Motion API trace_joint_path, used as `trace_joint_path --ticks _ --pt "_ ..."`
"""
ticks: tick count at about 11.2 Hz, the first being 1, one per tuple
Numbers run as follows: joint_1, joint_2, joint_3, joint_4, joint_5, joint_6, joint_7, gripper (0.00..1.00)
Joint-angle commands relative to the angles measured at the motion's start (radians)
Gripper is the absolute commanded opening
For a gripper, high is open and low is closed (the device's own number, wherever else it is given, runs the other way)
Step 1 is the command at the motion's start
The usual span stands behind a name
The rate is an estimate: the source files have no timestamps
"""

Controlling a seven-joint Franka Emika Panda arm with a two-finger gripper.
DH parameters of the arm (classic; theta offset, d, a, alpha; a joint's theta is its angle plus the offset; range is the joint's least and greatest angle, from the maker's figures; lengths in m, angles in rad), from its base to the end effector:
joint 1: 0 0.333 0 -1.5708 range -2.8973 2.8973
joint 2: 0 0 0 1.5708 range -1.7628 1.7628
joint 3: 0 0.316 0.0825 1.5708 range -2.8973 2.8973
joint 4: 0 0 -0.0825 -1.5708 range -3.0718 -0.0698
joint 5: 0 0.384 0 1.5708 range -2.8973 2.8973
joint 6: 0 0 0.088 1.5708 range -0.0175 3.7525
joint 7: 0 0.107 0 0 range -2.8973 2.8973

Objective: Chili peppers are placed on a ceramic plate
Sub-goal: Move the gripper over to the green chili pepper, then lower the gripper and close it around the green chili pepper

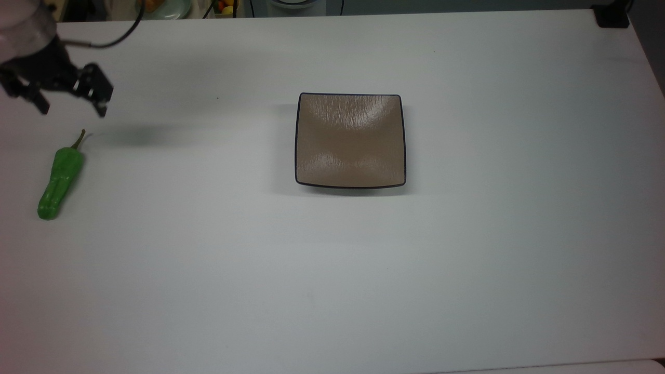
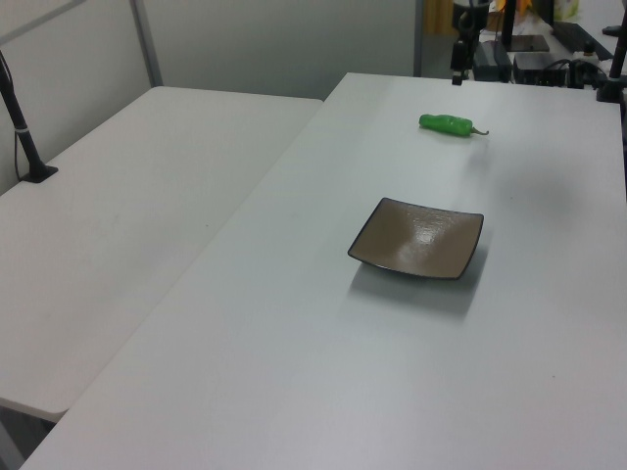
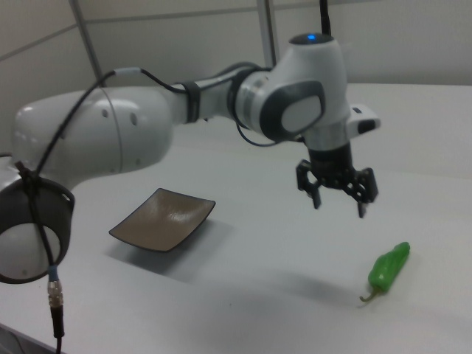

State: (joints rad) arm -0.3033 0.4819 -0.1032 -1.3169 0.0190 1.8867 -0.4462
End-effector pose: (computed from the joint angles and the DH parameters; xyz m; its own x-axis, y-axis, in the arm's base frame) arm 0.6576 -0.2653 0.4708 0.9964 0.0506 0.0687 0.0461 -0.9968 0.0652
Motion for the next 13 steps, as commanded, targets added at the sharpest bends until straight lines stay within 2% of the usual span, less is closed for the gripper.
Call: trace_joint_path --ticks 1,4,10,13 --pt "-0.014 0.067 -0.027 0.010 -0.001 0.116 -0.016 1.00" --pt "-0.040 0.130 -0.027 -0.022 -0.001 0.247 -0.014 1.00" --pt "-0.056 0.227 -0.029 -0.038 -0.001 0.322 -0.020 1.00" --pt "-0.060 0.234 -0.029 -0.058 0.004 0.388 -0.011 1.00"
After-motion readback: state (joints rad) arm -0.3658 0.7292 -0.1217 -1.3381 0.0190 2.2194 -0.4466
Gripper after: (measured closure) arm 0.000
